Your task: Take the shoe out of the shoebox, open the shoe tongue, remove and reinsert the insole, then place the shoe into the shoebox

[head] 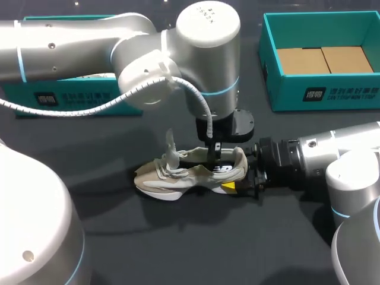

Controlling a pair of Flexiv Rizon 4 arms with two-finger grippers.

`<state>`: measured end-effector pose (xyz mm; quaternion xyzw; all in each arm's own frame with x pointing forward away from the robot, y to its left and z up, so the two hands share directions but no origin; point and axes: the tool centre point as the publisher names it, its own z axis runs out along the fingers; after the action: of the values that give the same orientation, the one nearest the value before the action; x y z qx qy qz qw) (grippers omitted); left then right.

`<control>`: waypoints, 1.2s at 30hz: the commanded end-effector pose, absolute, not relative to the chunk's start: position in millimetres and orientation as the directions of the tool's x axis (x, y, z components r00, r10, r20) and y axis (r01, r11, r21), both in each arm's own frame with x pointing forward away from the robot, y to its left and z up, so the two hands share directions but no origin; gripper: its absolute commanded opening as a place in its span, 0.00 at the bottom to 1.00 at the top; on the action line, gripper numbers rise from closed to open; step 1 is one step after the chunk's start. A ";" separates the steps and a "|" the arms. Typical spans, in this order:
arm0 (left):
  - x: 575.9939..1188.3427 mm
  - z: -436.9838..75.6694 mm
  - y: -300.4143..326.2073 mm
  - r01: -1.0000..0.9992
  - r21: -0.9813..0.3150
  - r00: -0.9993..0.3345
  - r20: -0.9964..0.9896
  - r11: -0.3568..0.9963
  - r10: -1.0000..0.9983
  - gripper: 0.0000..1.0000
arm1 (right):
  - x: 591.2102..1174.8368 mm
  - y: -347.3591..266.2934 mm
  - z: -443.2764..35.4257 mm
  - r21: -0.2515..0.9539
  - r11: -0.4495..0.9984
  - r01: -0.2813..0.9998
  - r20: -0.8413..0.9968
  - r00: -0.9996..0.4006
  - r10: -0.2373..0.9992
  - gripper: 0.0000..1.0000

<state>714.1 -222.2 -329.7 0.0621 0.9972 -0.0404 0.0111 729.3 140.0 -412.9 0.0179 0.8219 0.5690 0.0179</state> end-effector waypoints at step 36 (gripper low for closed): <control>683.0 -396.6 -188.3 0.086 -0.024 -0.996 0.013 0.996 0.086 0.25 | 728.0 140.3 -412.1 0.935 0.355 0.009 -0.010 -0.999 0.051 0.00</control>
<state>690.3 -185.4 -396.3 0.0429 0.9989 -0.0152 -0.0128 727.6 140.8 -412.8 0.0166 0.8219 0.5691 0.0173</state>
